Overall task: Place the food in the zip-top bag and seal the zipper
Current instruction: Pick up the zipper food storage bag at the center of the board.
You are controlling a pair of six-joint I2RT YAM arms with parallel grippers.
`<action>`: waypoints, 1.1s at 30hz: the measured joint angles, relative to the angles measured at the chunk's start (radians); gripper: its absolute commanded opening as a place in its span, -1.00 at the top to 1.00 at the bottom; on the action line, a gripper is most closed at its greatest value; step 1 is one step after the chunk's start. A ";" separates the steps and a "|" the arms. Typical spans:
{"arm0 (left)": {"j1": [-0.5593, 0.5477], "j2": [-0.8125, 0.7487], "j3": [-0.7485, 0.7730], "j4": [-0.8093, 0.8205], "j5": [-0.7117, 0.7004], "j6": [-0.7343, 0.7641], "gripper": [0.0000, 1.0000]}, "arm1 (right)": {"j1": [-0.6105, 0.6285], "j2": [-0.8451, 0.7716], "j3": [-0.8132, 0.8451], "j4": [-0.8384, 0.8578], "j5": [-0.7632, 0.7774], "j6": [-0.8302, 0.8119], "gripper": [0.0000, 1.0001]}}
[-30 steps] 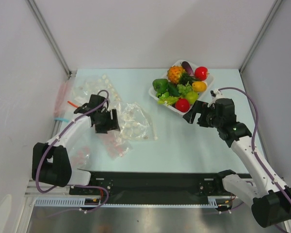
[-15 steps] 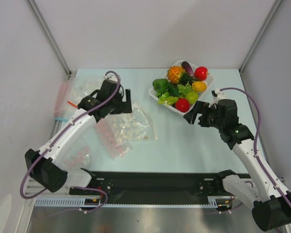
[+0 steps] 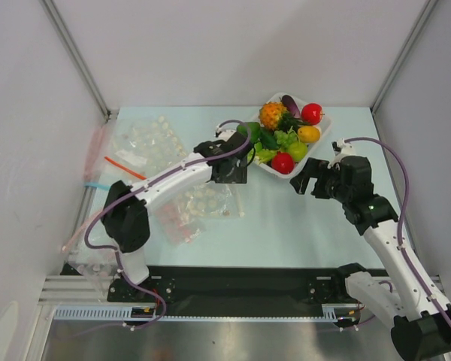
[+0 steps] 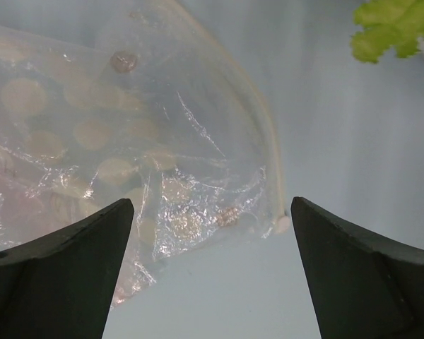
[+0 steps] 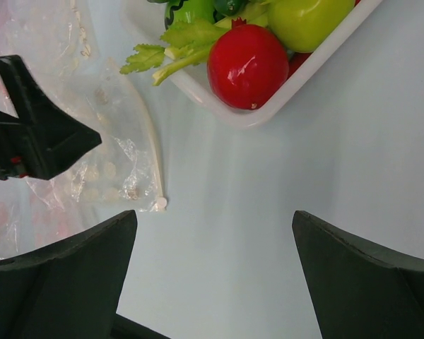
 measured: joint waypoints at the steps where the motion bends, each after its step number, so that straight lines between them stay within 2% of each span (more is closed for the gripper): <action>1: 0.000 0.023 0.002 -0.008 -0.014 -0.011 -0.99 | 0.000 -0.003 0.000 -0.004 0.003 0.000 -1.00; 9: 0.002 0.182 0.052 -0.027 -0.044 -0.045 -1.00 | 0.000 -0.014 0.001 -0.019 0.008 0.000 -0.99; 11: 0.002 0.220 0.068 -0.015 -0.042 -0.044 -0.81 | 0.000 -0.014 0.002 -0.020 0.008 -0.001 -1.00; 12: 0.002 0.233 0.070 -0.002 -0.040 -0.042 -0.66 | 0.001 -0.014 0.003 -0.021 0.008 -0.002 -0.99; 13: 0.002 0.243 0.070 0.008 -0.038 -0.039 -0.23 | 0.001 -0.014 0.005 -0.023 0.009 -0.004 -0.99; 15: 0.006 0.260 0.071 0.017 -0.035 -0.033 0.07 | 0.003 -0.014 0.010 -0.026 0.013 -0.008 -0.99; 16: 0.008 0.266 0.071 0.018 -0.035 -0.026 0.30 | 0.005 -0.014 0.012 -0.026 0.014 -0.010 -0.99; 18: 0.013 0.270 0.071 0.016 -0.030 -0.021 0.57 | 0.009 -0.014 0.016 -0.026 0.016 -0.015 -0.99; 19: 0.019 0.270 0.068 0.017 -0.023 -0.017 0.99 | 0.010 -0.013 0.019 -0.026 0.015 -0.017 -1.00; 26: 0.081 0.144 -0.154 0.098 0.065 0.048 0.99 | 0.011 -0.004 0.036 -0.012 -0.013 -0.018 -0.99; 33: 0.085 -0.243 -0.370 0.257 0.241 0.135 0.99 | 0.012 0.036 0.036 0.029 -0.102 -0.006 -0.91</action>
